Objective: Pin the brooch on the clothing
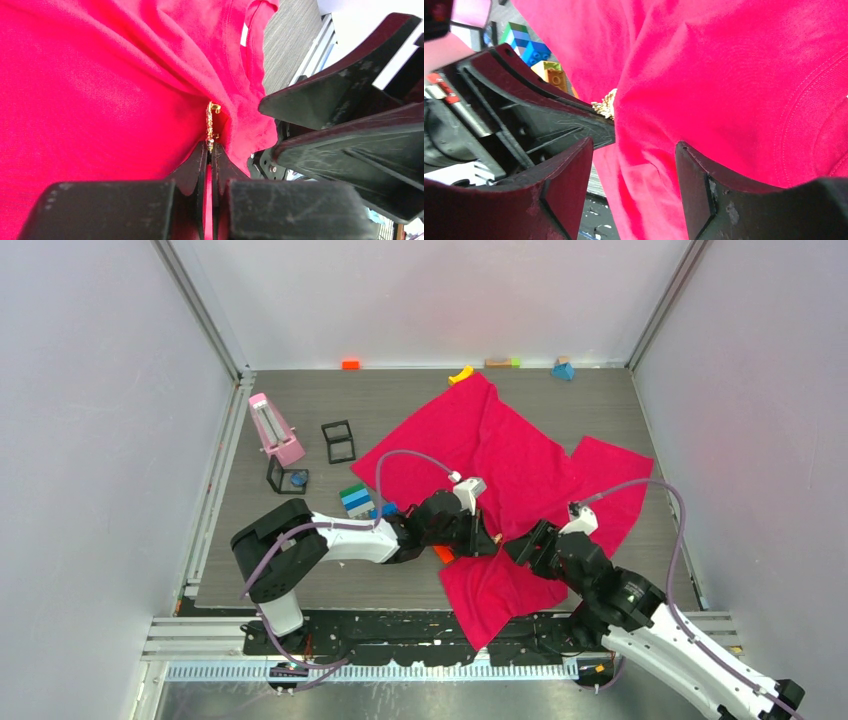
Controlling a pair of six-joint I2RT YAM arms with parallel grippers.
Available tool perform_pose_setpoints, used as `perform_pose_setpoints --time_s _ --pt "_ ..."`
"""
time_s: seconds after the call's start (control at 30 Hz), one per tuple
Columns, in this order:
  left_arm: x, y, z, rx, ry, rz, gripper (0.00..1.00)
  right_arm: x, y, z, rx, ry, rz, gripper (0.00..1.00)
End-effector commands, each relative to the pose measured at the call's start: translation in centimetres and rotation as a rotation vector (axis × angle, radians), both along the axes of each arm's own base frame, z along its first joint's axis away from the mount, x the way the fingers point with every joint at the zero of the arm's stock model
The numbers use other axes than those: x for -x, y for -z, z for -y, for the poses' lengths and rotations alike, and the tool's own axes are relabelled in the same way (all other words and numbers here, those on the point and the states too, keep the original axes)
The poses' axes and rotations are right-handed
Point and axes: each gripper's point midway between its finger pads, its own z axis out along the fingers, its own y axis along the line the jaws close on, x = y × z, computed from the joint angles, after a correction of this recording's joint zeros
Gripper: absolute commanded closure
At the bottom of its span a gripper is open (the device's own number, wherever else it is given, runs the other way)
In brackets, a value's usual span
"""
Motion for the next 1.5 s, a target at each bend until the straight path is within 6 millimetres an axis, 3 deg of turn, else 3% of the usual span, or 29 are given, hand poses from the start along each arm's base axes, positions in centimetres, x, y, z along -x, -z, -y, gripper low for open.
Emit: perform_pose_setpoints --time_s 0.0,0.3,0.5,0.67,0.77,1.47 --pt "-0.1 -3.6 0.8 0.097 0.018 0.038 1.00 -0.9 0.0 -1.5 -0.011 -0.043 0.044 0.34" --pt "-0.3 -3.7 0.8 0.092 0.017 0.040 1.00 -0.8 1.2 -3.9 -0.063 -0.136 0.027 0.50" --pt "-0.3 -3.9 0.9 0.094 0.020 0.039 1.00 -0.5 2.1 -4.3 -0.073 -0.155 0.012 0.60" --pt "-0.3 -4.0 0.9 0.095 0.020 0.041 1.00 -0.4 2.7 -4.2 -0.076 -0.146 0.000 0.88" --pt "-0.4 -4.0 0.8 0.093 0.016 0.042 1.00 -0.2 3.2 -4.0 -0.071 -0.142 -0.016 0.97" --pt "0.2 -5.2 1.2 0.157 0.070 0.080 1.00 0.5 5.6 -3.9 -0.072 -0.128 -0.086 0.99"
